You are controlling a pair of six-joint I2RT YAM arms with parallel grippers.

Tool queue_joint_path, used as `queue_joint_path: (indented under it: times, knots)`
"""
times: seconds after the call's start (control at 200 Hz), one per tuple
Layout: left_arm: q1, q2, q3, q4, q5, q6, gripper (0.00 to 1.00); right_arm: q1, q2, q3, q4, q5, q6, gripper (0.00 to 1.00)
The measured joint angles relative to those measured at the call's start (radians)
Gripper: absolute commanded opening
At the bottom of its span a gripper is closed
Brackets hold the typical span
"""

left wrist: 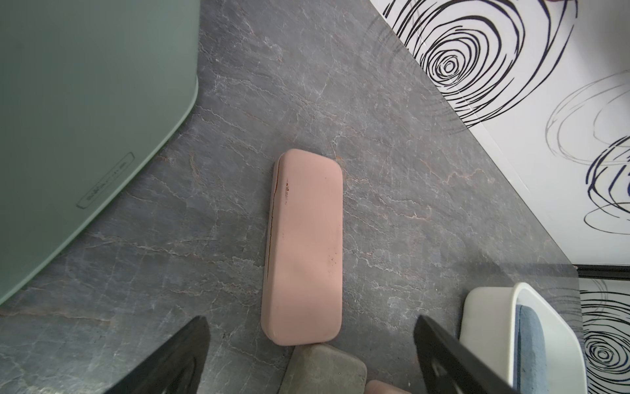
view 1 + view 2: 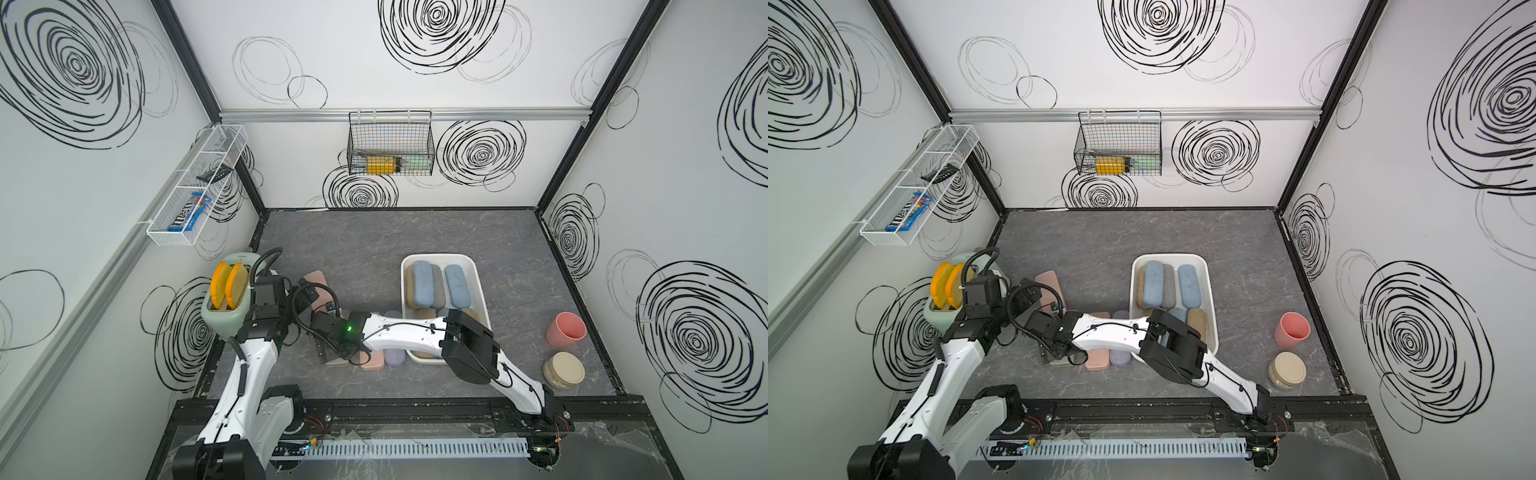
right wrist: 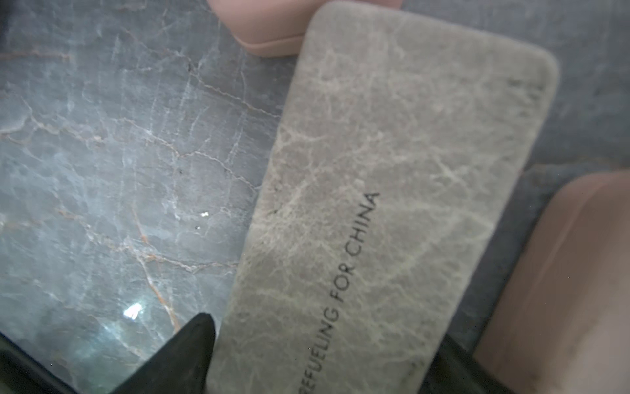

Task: Put the glasses cases into the storage boxes
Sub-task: Pick up the glasses case at the center of the board.

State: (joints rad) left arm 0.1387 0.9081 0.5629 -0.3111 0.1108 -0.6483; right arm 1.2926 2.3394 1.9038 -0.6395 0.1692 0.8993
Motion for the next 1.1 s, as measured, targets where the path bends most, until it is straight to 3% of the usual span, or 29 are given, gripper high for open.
queue_joint_path:
  times: [0.22,0.6,0.741,0.931,1.101]
  knots:
    - [0.000,0.001,0.000,0.000,0.000,-0.002,0.97,-0.001,-0.025,-0.026,-0.023,0.030,0.009,0.64]
    - [0.000,0.001,0.000,0.000,0.000,-0.004,0.96,0.011,-0.199,-0.061,-0.116,0.087,-0.006,0.62]
    - [-0.003,0.001,-0.002,0.002,0.001,-0.004,0.96,0.009,-0.368,-0.113,-0.119,0.142,-0.014,0.62]
    - [-0.029,0.001,-0.010,0.005,0.000,-0.003,0.96,-0.037,-0.689,-0.351,-0.090,0.227,-0.047,0.63]
    - [-0.052,0.002,-0.011,0.009,0.005,-0.003,0.96,-0.205,-0.980,-0.663,-0.013,0.246,-0.120,0.63]
